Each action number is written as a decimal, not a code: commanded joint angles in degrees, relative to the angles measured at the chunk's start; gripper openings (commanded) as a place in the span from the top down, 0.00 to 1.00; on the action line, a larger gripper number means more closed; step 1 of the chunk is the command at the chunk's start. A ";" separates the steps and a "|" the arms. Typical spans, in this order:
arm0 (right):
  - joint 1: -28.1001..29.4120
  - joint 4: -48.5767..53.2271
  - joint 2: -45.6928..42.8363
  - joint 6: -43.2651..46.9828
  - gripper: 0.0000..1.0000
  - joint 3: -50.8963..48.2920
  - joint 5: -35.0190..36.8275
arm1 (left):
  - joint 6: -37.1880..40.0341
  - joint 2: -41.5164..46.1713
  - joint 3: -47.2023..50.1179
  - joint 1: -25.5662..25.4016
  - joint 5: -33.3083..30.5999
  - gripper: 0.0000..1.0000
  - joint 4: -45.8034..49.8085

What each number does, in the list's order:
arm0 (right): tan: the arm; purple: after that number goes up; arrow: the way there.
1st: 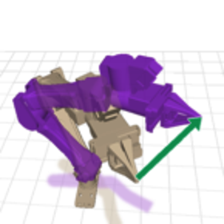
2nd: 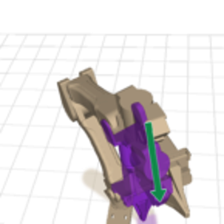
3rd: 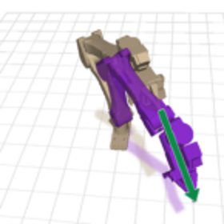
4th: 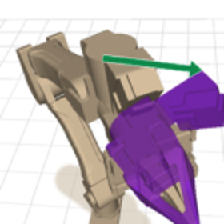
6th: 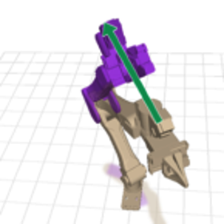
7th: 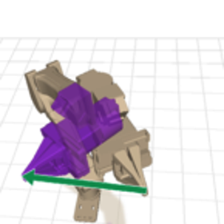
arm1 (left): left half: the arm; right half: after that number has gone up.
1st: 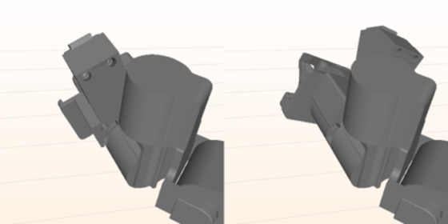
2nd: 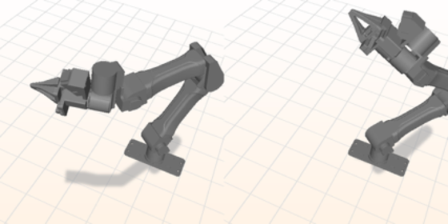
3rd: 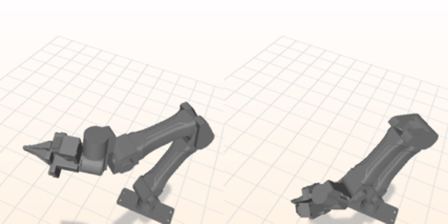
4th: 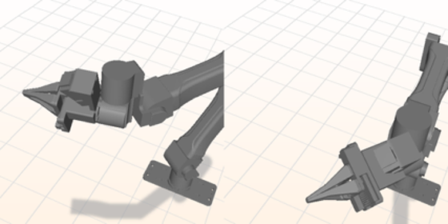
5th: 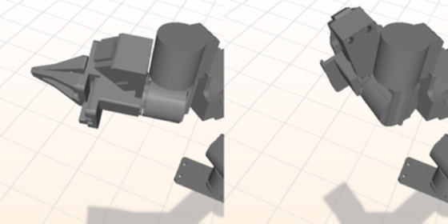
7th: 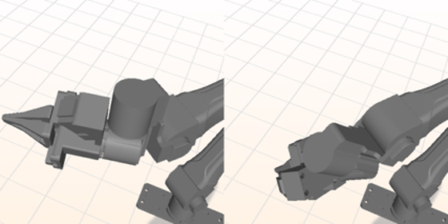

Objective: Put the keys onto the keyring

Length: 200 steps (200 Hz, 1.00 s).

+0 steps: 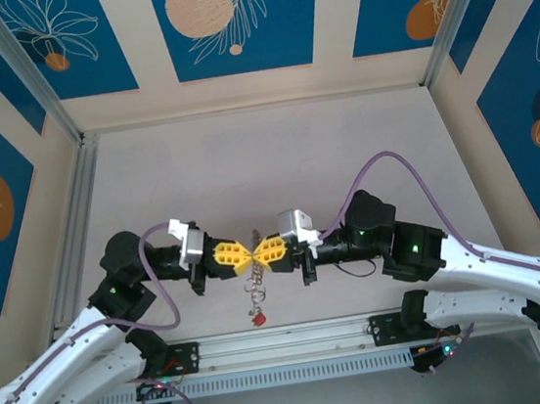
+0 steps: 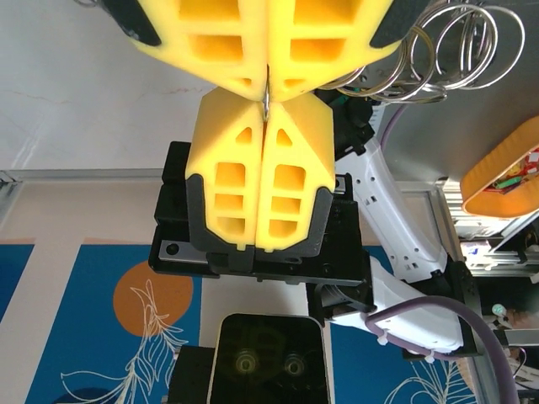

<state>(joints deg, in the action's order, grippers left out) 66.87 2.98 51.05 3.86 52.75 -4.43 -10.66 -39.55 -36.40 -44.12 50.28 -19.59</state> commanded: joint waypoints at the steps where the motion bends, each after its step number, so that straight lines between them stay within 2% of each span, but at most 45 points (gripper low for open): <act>1: -0.38 4.24 1.02 4.01 1.00 0.55 1.25 | -1.06 0.28 -1.80 -0.61 -0.54 1.00 -5.18; 12: -0.73 7.14 1.60 5.25 1.00 2.60 1.04 | 2.31 1.01 -3.57 -0.62 -1.82 1.00 1.67; 26: -1.12 12.35 2.64 7.48 1.00 5.92 2.32 | 9.07 2.29 -7.69 -0.60 -4.64 0.81 14.88; 48: -1.98 21.58 5.43 10.70 1.00 12.27 5.43 | 18.69 2.75 -14.99 -0.63 -11.01 0.62 34.26; 80: -3.08 34.28 11.59 14.34 1.00 22.44 6.56 | 27.13 -1.50 -24.46 -0.78 -19.80 0.57 50.05; 116: -3.33 40.69 15.76 16.84 1.00 29.51 6.62 | 29.40 -5.67 -27.62 -1.32 -22.31 0.58 54.18; 200: -2.80 44.19 19.57 19.00 1.00 35.67 4.55 | 28.70 -6.98 -25.66 -2.65 -21.61 0.64 50.51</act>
<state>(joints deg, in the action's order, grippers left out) 63.75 46.76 70.32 21.85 85.95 1.48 17.10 -46.59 -62.52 -45.91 28.01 31.99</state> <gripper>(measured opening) 0.041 0.366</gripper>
